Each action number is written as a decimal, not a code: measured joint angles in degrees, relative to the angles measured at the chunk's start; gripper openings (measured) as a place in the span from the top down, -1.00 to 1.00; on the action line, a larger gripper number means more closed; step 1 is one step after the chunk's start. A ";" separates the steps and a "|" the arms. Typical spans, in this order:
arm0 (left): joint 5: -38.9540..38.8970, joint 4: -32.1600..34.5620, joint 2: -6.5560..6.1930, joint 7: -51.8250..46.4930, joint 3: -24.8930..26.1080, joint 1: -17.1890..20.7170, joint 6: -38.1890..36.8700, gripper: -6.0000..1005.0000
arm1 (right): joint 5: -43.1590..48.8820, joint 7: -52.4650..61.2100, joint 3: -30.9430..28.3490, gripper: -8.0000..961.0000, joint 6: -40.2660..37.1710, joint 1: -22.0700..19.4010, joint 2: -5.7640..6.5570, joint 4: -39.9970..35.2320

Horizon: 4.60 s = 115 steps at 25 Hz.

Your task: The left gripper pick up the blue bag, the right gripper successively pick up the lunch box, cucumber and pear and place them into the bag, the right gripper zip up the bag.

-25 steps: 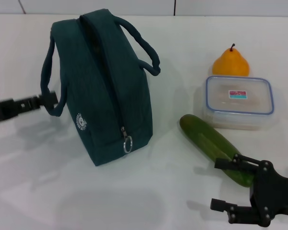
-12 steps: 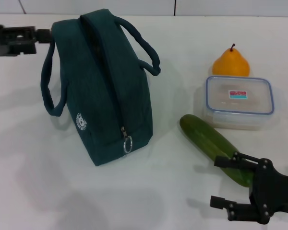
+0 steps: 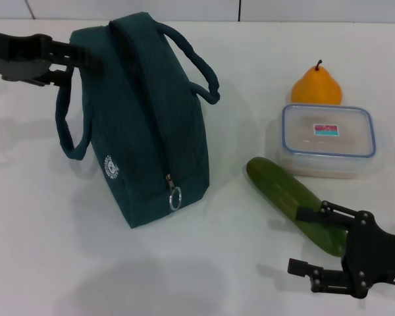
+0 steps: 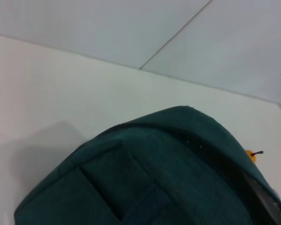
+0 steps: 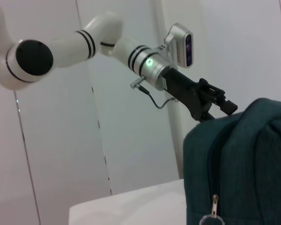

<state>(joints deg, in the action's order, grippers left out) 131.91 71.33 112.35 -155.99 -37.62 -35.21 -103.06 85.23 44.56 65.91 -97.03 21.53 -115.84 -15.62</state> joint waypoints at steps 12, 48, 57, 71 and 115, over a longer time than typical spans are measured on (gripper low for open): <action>4.57 -0.87 0.59 -2.43 -1.64 -2.77 0.20 -0.73 | 0.00 0.00 -0.29 -0.70 2.18 0.05 0.00 -0.06; 1.70 -3.96 -1.69 -1.82 -5.30 -2.86 0.38 0.89 | -2.61 1.05 -0.22 -0.69 2.20 0.09 0.09 0.13; -4.78 -4.83 -2.93 -1.42 -5.26 -2.64 -4.00 0.89 | -12.11 4.43 -0.31 -0.69 2.08 -0.05 0.10 3.05; -7.31 -6.13 -3.58 -0.72 -5.80 -2.72 -5.67 0.90 | -22.89 11.92 -0.26 -0.69 -1.70 2.14 0.06 2.29; -7.39 -11.73 -2.97 2.13 -5.44 -5.35 -4.96 0.90 | -32.39 13.78 31.17 -0.69 28.26 15.31 -0.35 -13.02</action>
<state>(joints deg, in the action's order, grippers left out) 124.52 59.60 109.38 -153.85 -43.07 -40.56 -108.02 52.84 58.34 97.08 -68.77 36.85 -116.20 -28.64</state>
